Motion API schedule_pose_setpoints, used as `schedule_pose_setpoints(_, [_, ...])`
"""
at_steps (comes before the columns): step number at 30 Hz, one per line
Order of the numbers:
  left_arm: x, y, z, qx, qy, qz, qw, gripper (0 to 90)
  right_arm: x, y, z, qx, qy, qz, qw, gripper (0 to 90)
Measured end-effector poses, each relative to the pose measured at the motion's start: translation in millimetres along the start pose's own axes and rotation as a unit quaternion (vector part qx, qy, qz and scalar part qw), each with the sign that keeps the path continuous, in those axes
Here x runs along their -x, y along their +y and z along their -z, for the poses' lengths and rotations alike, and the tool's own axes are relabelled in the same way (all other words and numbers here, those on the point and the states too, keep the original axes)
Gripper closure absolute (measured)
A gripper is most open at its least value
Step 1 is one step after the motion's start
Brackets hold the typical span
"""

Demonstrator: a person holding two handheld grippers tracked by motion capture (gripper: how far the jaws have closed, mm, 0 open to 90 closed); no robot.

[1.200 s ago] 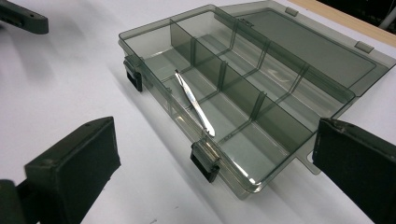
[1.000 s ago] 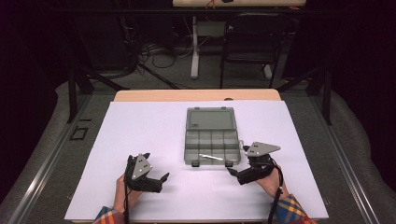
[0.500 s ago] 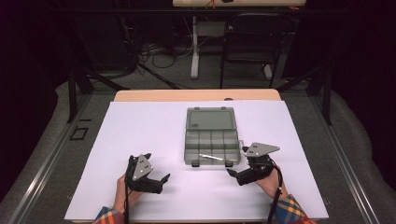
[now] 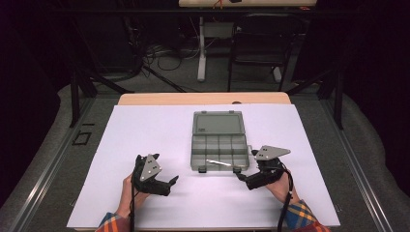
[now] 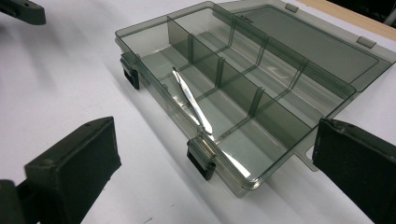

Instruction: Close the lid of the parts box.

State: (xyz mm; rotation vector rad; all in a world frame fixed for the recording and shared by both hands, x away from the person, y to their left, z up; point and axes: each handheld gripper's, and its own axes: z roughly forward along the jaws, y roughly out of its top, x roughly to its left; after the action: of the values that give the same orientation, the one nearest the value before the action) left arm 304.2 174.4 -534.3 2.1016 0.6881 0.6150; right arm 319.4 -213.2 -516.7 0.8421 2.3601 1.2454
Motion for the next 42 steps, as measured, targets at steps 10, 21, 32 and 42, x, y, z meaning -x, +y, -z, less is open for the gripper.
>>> schedule_pose_setpoints(10, [2.2,19.9,-10.9,0.004,-0.025,-0.022,0.9994,0.1,3.3,-0.5,1.3,-0.001,-0.004,0.001,1.0000,0.0])
schedule_pose_setpoints(21, [5.5,38.6,-21.7,0.000,-0.058,-0.044,0.9973,0.1,6.8,-1.9,2.6,0.000,-0.006,-0.001,1.0000,0.0])
schedule_pose_setpoints(32, [10.4,53.8,-34.3,-0.006,-0.088,-0.067,0.9938,0.1,9.3,-2.2,-0.5,-0.007,-0.006,0.001,1.0000,0.0])
schedule_pose_setpoints(42, [18.3,63.9,-50.6,-0.020,-0.116,-0.082,0.9896,0.2,13.3,-3.5,0.8,-0.005,-0.005,-0.005,1.0000,0.0])
